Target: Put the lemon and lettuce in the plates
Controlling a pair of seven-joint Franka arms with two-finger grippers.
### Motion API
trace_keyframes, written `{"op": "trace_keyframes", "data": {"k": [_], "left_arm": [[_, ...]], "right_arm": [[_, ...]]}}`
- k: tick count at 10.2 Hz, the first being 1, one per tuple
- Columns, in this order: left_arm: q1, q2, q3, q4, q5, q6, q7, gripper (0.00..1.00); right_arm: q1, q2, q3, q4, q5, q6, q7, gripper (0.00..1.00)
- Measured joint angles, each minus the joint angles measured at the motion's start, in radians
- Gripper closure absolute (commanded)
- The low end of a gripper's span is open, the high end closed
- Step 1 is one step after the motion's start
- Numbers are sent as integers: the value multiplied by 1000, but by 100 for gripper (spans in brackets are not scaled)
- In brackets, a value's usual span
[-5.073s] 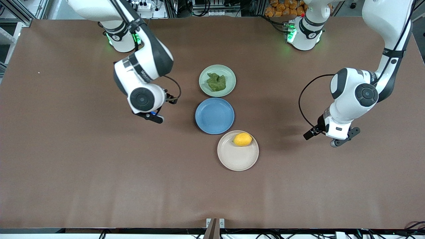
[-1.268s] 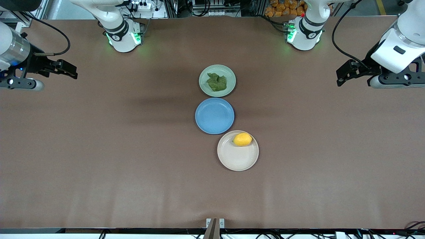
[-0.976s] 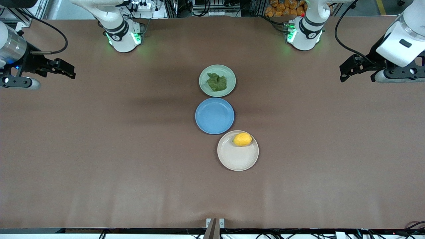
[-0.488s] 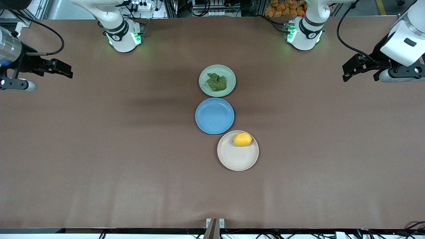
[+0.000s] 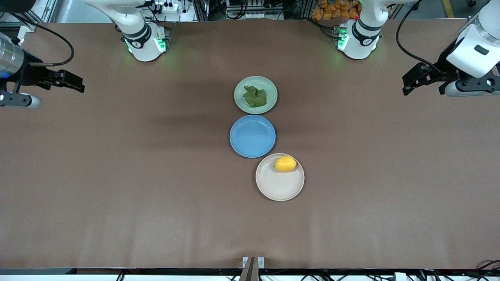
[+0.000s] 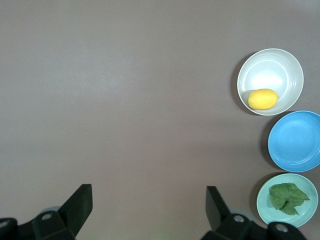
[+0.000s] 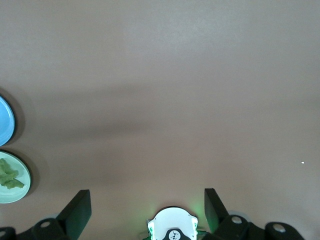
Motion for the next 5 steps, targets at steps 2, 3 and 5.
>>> {"op": "trace_keyframes", "data": {"k": [2,3,5], "left_arm": [[-2,0,-3,0,1,0,19,0],[-3,0,-3,3,3,0,33,0],[-3,0,-3,7,7,0,41,0]], "right_arm": [[0,0,0,0,0,-1,0,0],[0,0,0,0,0,-1,0,0],[-1,1,0,0,1,-3,0,0]]}}
